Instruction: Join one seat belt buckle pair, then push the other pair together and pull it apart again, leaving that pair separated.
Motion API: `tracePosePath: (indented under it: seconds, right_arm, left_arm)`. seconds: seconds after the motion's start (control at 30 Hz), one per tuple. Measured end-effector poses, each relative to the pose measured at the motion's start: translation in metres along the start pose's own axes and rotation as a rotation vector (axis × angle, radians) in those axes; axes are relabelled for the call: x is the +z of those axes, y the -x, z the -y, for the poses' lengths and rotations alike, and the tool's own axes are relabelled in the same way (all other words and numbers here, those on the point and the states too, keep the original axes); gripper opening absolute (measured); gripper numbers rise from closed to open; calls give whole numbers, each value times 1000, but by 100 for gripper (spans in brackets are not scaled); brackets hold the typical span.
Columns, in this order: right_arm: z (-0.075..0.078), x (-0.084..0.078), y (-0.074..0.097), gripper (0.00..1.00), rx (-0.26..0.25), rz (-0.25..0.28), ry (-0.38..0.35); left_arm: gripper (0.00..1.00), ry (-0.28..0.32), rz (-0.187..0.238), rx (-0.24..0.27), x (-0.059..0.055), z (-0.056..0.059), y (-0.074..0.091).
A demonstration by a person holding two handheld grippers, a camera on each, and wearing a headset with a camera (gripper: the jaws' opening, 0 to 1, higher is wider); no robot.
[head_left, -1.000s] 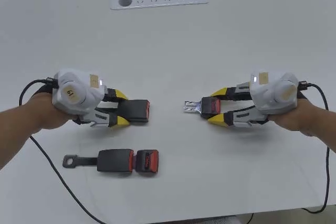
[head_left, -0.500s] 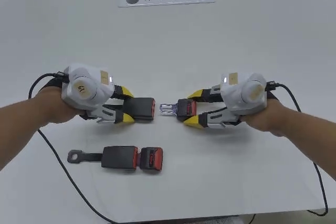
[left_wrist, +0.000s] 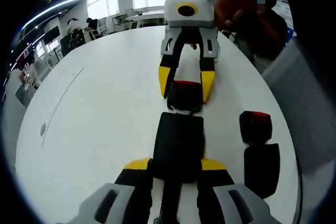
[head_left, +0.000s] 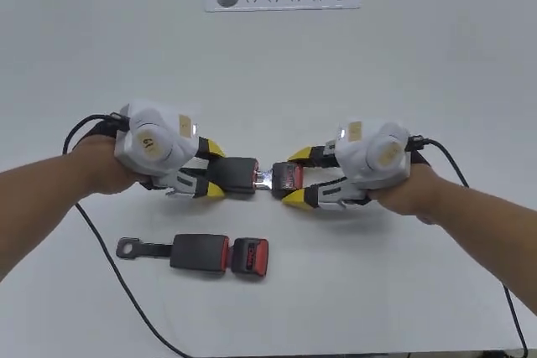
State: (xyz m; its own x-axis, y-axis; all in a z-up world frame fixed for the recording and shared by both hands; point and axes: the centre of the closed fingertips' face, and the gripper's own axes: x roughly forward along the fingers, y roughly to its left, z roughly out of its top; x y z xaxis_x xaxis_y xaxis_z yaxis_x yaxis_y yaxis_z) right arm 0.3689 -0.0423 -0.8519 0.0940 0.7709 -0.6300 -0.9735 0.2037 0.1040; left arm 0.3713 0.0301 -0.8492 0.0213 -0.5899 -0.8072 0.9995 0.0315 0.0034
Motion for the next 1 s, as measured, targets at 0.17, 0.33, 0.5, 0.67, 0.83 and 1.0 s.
tracePosePath:
  seconds: [0.17,0.33,0.5,0.67,0.83,1.0]
  right_arm:
    - [0,6,-11,34,10,-5,-5]
    - [1,10,-13,33,12,-19,-13]
    - [1,9,-13,33,9,-53,-11]
    - [1,10,-14,33,2,-82,-5]
    - [2,10,-15,33,2,-104,-9]
    - [1,9,-14,33,0,-121,-8]
  left_arm:
    - [32,1,6,1,0,0,0]
    - [32,12,9,7,-1,-1,0]
    - [32,12,10,6,0,-1,0]
    - [32,10,7,6,0,-2,-1]
    - [32,19,15,8,1,-1,-1]
    - [32,26,17,9,2,-1,-1]
